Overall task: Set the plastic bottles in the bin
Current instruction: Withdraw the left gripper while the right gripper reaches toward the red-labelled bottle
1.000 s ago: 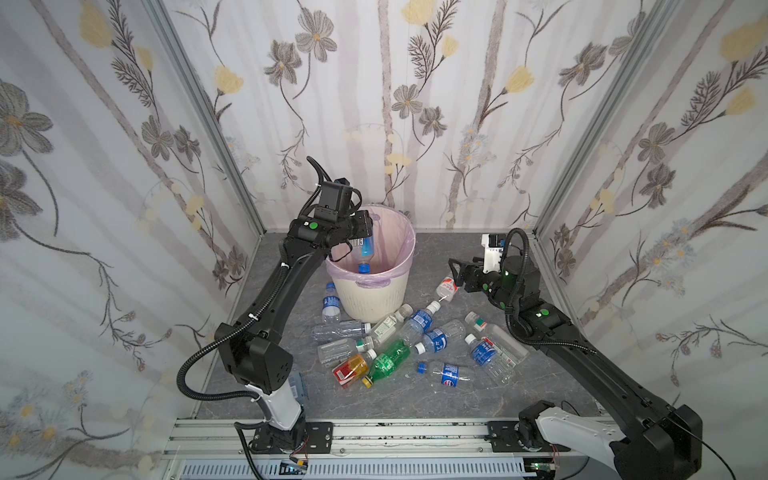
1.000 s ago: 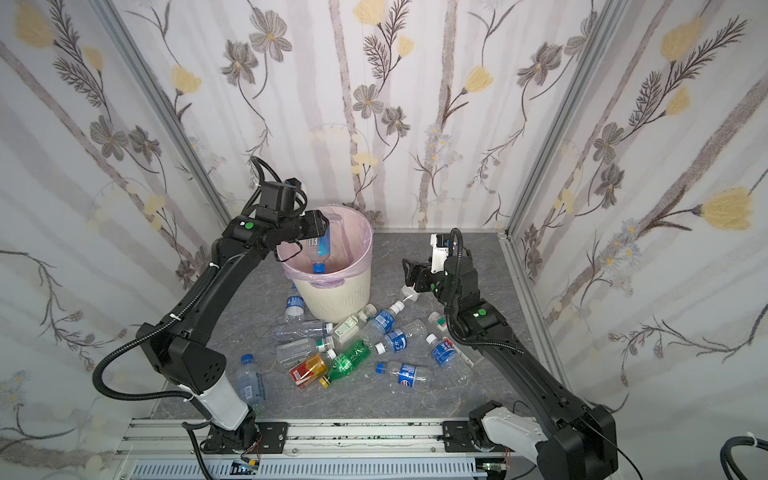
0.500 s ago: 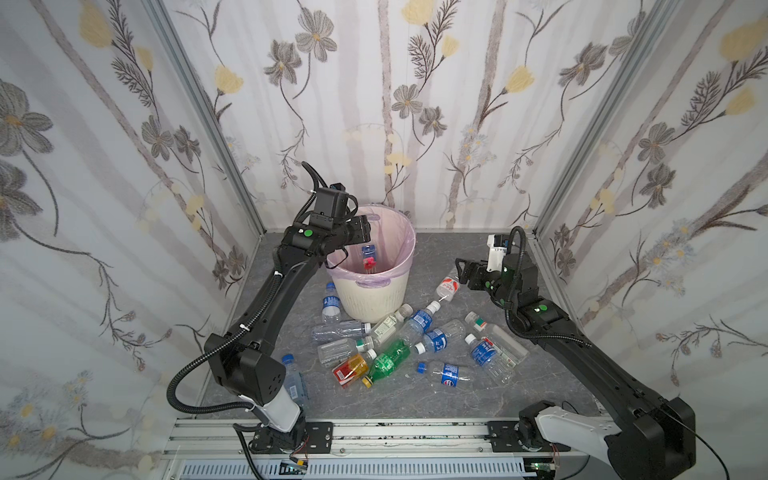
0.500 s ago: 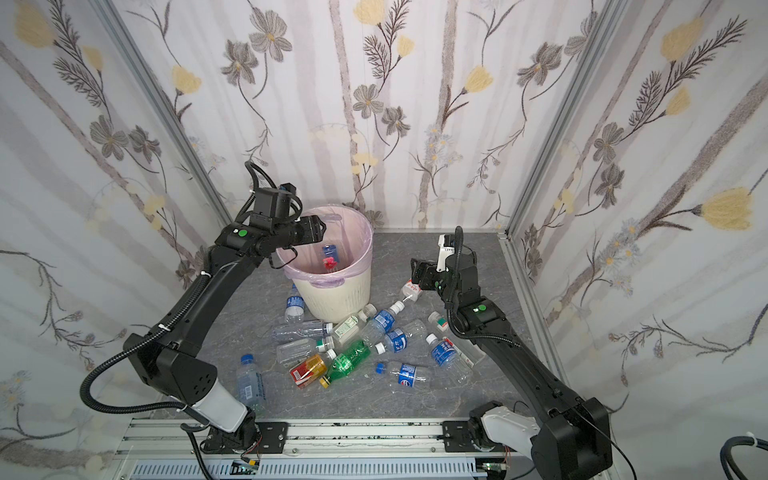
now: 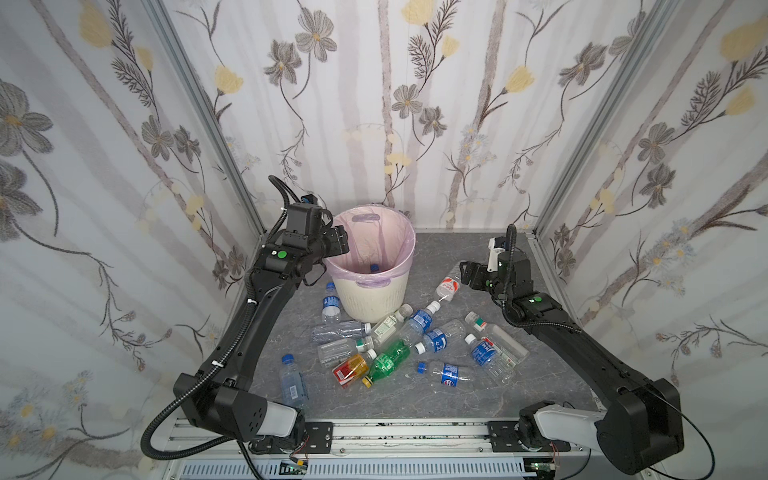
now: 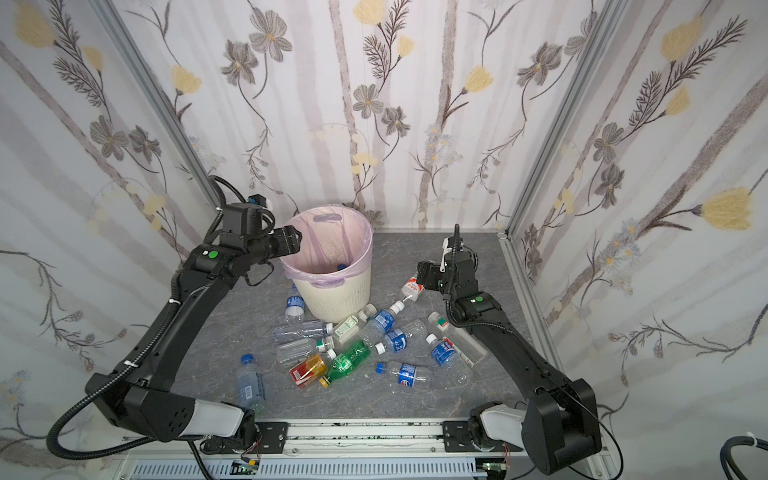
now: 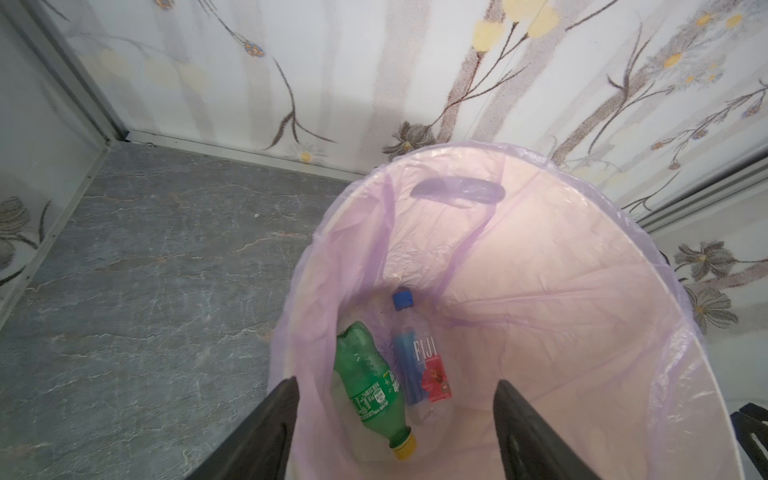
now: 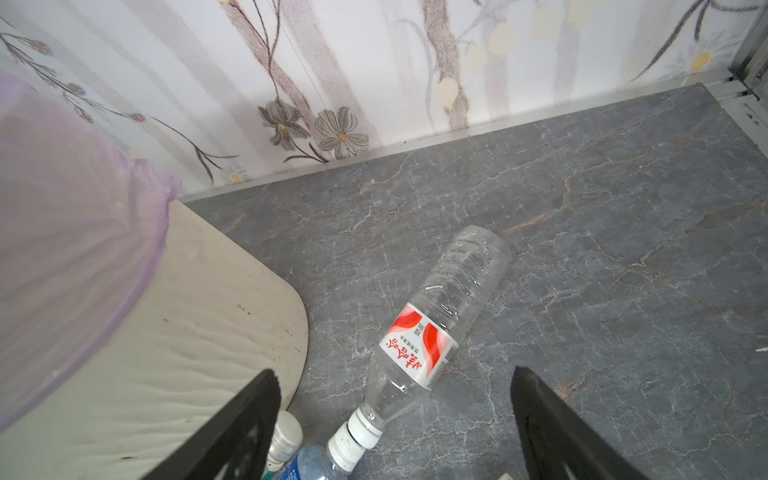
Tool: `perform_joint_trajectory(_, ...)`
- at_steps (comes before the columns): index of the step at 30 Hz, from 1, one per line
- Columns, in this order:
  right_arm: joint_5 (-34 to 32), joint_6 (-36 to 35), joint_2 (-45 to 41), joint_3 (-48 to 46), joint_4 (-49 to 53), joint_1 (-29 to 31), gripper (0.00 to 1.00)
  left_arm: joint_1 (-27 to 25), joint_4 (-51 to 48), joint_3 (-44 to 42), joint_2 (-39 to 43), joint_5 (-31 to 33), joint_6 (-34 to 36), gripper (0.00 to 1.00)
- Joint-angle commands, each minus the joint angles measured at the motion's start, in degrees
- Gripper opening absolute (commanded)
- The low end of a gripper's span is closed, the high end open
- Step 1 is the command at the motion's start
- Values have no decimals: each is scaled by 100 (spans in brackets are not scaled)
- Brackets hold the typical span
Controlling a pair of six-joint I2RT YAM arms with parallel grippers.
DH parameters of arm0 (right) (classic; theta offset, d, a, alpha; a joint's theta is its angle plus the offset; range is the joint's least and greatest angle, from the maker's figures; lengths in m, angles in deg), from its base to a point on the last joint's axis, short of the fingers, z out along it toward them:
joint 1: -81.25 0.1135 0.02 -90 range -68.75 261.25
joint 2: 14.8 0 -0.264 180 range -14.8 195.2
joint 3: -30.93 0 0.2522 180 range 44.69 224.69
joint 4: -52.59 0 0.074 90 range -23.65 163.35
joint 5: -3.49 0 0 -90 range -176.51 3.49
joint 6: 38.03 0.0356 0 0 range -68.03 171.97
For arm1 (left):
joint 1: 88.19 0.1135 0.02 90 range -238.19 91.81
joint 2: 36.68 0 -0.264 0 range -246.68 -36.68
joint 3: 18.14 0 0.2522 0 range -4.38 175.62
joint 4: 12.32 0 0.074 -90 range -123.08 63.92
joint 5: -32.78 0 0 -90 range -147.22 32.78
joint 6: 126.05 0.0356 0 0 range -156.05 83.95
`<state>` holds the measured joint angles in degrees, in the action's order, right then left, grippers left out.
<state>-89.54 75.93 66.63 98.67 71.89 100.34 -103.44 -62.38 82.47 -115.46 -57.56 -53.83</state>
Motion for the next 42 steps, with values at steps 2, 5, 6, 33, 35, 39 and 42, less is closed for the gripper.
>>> perform_joint_trajectory(2,-84,73,315,162,82,-42,89,285,279,-639,616,148,86,79)
perform_joint_trajectory(5,-93,89,594,259,93,-56,92,531,310,-1081,1093,157,108,82)
perform_joint_trajectory(6,-77,88,709,299,96,-64,93,601,308,-1210,1220,169,121,82)
perform_joint_trajectory(33,210,628,3505,1838,79,-329,91,1404,793,-3762,2506,-234,-155,90)
perform_joint_trajectory(35,241,674,3617,1920,105,-328,90,1411,849,-3834,2534,-264,-190,92)
perform_joint_trajectory(39,259,729,3821,2092,186,-344,90,1416,978,-3945,2568,-395,-241,95)
perform_joint_trajectory(42,272,729,3970,2241,292,-345,89,1428,1040,-3989,2603,-419,-252,96)
